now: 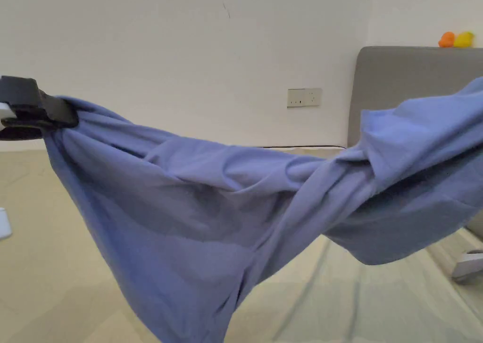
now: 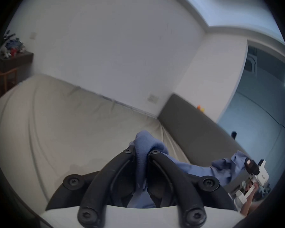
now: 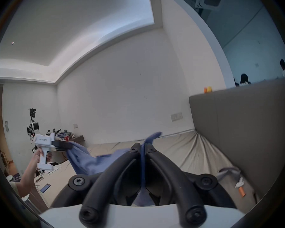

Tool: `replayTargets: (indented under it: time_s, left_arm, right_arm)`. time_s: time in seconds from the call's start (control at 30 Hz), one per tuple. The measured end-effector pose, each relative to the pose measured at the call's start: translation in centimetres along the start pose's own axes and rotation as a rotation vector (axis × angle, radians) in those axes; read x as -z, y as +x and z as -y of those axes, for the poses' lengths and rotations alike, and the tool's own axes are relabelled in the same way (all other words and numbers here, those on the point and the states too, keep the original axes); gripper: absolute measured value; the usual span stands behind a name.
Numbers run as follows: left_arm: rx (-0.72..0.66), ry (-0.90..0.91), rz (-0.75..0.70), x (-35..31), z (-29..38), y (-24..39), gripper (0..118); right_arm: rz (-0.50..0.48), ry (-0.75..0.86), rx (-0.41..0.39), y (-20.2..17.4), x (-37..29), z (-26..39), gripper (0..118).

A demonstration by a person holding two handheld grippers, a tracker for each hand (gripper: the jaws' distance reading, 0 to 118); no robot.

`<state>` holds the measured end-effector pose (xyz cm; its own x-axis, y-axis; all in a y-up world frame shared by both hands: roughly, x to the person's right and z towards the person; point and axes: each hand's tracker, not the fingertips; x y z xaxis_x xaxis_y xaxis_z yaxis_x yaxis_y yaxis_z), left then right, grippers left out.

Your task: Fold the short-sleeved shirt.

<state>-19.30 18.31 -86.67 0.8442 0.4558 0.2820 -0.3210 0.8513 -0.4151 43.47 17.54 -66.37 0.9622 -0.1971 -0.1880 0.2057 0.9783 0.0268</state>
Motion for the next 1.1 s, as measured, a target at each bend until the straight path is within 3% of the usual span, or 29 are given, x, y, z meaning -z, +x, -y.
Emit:
replayTargets:
  time_s: [0.03, 0.07, 0.17, 0.2, 0.43, 0.47, 0.6, 0.9, 1.1]
  left_arm:
    - [-0.005, 0.028, -0.020, -1.2, -1.3, -0.9, 10]
    - [0.007, 0.038, -0.022, -2.4, -1.9, -0.9, 10]
    - [0.052, 0.033, -0.070, -5.8, -2.9, 0.1, 10]
    - [0.076, 0.037, -0.103, -6.5, -2.9, 0.6, 10]
    - [0.239, -0.041, -0.212, -7.9, 0.2, 3.5, 10]
    - [0.237, -0.044, -0.217, -7.8, 0.5, 3.4, 10]
    - [0.291, -0.078, -0.280, -6.2, 0.3, 2.4, 10]
    - [0.404, -0.049, -0.365, 2.8, -1.4, 4.3, 10]
    - [0.315, -0.031, -0.269, 9.9, -1.9, 3.4, 10]
  right_arm:
    - [0.019, -0.005, 0.003, 0.3, -0.2, -0.8, 3]
    - [0.015, 0.030, -0.049, 0.4, -0.2, -1.7, 3]
    - [0.052, -0.001, -0.055, 0.6, 0.7, -3.1, 3]
    - [0.084, -0.055, -0.022, 0.4, 1.3, -2.9, 3]
    - [0.021, 0.002, -0.251, -4.7, 3.6, -2.7, 3]
    - [0.026, -0.038, -0.197, -5.1, 4.1, -2.1, 3]
    - [0.047, -0.056, -0.235, -6.4, 6.9, -0.7, 3]
    - [0.073, 0.014, -0.188, -7.5, 18.3, 0.8, 3]
    - [0.048, 0.008, -0.177, -5.7, 24.5, 4.8, 3]
